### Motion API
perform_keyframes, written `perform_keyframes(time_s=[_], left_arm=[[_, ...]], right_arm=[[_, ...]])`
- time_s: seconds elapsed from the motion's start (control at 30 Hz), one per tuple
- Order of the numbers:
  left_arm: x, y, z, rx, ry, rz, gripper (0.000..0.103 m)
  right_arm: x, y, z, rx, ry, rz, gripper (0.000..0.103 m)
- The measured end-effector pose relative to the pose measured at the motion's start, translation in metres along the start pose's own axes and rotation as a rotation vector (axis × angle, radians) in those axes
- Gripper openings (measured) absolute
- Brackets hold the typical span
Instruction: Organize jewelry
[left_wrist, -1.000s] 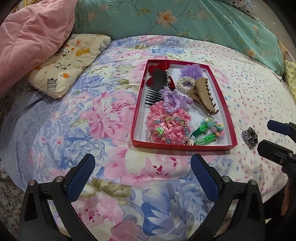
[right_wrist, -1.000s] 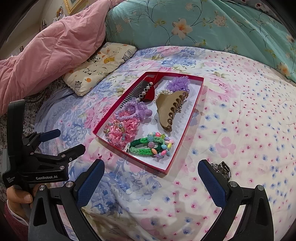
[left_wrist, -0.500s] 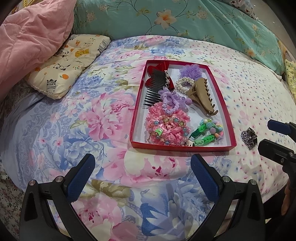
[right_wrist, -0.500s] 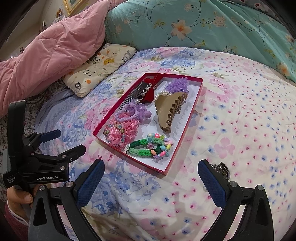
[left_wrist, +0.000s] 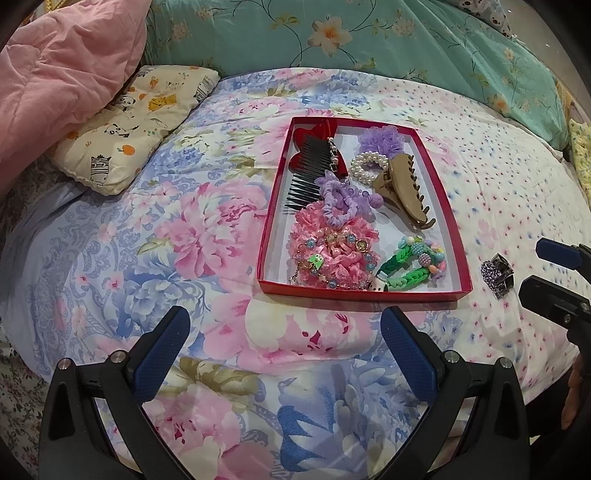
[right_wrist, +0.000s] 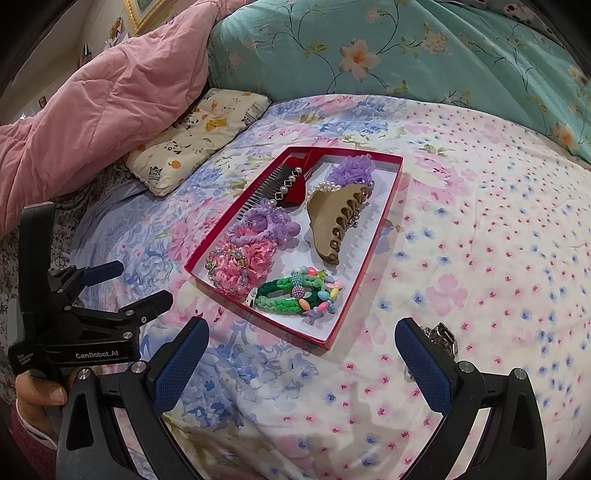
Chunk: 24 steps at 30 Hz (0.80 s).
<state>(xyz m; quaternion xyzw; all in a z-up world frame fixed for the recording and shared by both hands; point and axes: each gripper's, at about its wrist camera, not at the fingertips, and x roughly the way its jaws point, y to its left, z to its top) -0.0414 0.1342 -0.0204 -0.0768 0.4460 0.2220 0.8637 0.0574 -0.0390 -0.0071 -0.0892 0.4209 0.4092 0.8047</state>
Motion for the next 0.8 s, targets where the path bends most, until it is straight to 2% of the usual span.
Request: perform_keyframes(time_s=[0.53, 0.67, 0.8], left_arm=[[0.005, -0.004, 0.009, -0.009, 0.004, -0.028, 0.103], [0.008, -0.010, 0.014, -0.015, 0.001, -0.044, 0.103], [0.015, -0.017, 0.016, -0.012, 0.013, -0.027, 0.103]], right_arm=[[0.001, -0.007, 0.001, 0.030, -0.005, 0.009, 0.102], [0.006, -0.019, -0.001, 0.087, -0.013, 0.025, 0.102], [0.010, -0.035, -0.004, 0.154, -0.019, 0.011, 0.102]])
